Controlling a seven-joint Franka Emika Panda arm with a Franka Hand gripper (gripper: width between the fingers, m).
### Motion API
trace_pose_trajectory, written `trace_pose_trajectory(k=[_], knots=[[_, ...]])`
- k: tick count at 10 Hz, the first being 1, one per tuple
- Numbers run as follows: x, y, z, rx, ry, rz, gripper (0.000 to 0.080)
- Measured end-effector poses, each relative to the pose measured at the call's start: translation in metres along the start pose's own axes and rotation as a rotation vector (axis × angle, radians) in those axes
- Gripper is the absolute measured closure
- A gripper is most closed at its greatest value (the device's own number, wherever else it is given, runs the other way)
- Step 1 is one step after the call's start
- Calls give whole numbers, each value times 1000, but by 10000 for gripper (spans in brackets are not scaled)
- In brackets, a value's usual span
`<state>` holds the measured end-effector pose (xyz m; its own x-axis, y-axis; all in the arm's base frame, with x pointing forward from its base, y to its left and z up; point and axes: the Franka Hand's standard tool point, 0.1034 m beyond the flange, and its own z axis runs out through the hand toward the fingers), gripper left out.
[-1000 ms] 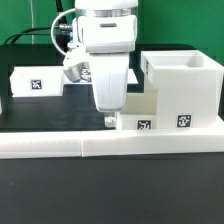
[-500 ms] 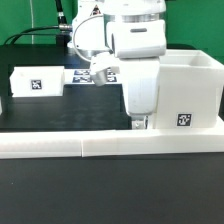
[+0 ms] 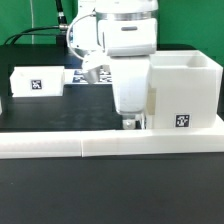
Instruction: Assemble drawer
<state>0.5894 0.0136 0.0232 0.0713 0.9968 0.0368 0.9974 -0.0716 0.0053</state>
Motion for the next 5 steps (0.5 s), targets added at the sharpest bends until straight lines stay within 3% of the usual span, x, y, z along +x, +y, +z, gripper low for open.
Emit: trace_pose_trajectory(k=[2,5], knots=[[-3,-21,-2,-16,2,47,150],[3,-46,-7,-97,30,131,150]])
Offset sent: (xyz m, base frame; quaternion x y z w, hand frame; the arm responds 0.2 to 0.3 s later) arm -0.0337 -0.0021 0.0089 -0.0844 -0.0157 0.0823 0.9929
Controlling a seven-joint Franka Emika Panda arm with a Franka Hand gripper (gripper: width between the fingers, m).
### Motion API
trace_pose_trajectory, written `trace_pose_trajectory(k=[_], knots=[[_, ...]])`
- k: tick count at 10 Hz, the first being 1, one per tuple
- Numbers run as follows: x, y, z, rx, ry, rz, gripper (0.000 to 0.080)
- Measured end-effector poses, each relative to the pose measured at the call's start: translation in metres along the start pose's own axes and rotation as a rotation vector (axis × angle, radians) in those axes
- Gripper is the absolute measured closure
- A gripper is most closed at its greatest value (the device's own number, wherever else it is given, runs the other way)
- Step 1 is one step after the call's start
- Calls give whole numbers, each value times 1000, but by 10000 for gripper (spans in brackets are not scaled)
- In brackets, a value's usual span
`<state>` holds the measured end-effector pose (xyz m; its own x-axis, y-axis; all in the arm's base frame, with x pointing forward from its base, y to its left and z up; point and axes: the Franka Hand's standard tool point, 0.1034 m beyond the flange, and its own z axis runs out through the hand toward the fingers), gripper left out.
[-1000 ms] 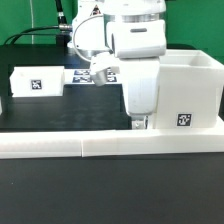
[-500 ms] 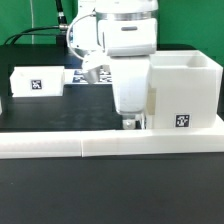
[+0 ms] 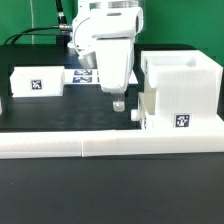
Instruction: Assemble drawer
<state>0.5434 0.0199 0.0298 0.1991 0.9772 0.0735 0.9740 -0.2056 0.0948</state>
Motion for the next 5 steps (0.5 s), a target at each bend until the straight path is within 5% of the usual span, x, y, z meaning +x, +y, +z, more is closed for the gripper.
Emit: trace_pose_trajectory(k=[2,5], knots=[[-1,-15,-5,-77,38,31,150],[-3,-23,-4,-87,46,36,150]])
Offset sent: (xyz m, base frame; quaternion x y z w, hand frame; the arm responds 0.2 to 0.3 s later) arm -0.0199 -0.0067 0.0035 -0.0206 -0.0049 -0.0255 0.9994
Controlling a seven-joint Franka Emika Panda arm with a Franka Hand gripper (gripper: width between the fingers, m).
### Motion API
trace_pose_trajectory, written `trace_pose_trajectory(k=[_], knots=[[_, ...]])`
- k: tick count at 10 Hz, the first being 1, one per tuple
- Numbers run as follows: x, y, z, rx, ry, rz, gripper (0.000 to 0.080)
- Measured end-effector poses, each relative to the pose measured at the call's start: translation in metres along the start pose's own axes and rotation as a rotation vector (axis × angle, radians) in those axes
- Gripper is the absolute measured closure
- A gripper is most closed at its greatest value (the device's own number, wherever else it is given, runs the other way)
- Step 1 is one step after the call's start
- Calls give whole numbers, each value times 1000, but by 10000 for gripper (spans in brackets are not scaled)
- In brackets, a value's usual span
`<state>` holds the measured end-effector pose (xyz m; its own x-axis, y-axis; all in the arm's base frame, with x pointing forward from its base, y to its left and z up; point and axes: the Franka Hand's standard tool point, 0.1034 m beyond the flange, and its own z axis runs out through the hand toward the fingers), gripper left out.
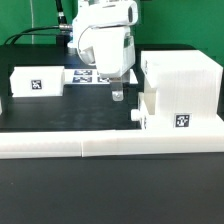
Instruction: Assemble drawer
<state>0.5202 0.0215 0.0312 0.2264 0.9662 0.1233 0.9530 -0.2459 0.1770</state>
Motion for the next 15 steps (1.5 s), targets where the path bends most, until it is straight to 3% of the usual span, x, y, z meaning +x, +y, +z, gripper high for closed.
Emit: trace_pose_trajectory(k=[4,5,7,8,13,15], knots=[[0,-1,1,2,0,0,150],[-5,0,0,-5,0,5,150],[-35,-3,-12,-46,-4,120,150],[-41,-6,-17,-54,-6,135,150],[-44,-6,-13,-49,1,457,150],[-70,-5,-25,-74,-8,723,150]])
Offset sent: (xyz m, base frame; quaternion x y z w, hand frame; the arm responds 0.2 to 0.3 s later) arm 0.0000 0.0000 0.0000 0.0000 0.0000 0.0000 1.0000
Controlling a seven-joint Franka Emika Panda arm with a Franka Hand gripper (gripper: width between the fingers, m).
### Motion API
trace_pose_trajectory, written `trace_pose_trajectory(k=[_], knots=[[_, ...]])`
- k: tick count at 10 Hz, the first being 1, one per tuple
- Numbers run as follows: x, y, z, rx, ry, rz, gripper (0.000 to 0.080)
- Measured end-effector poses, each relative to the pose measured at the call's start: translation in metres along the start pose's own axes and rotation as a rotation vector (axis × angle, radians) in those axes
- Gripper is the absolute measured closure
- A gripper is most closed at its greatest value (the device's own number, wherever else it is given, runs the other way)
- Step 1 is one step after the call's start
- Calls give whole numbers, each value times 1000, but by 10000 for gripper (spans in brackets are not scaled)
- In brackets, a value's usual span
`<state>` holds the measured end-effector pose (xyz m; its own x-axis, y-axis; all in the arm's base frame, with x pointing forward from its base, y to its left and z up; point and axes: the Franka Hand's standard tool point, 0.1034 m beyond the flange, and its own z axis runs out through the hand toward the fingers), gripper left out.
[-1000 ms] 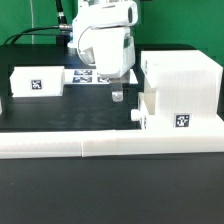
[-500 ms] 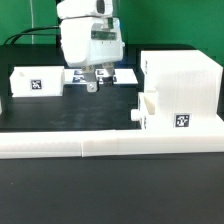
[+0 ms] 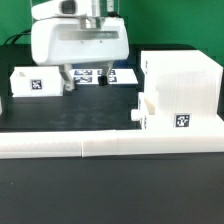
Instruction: Assemble drawer
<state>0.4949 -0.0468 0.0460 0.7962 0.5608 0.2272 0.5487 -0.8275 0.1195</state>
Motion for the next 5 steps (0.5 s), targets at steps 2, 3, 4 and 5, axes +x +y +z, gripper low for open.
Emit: trace_pose_trajectory(k=[2,3,4,5], knots=[[-2,-11,-17,-20,12,280,150],[-1,-16,-19,-19,12,325,150],[-2,-14,-17,-19,11,387,150],[-3,-14,-17,-18,12,464,150]])
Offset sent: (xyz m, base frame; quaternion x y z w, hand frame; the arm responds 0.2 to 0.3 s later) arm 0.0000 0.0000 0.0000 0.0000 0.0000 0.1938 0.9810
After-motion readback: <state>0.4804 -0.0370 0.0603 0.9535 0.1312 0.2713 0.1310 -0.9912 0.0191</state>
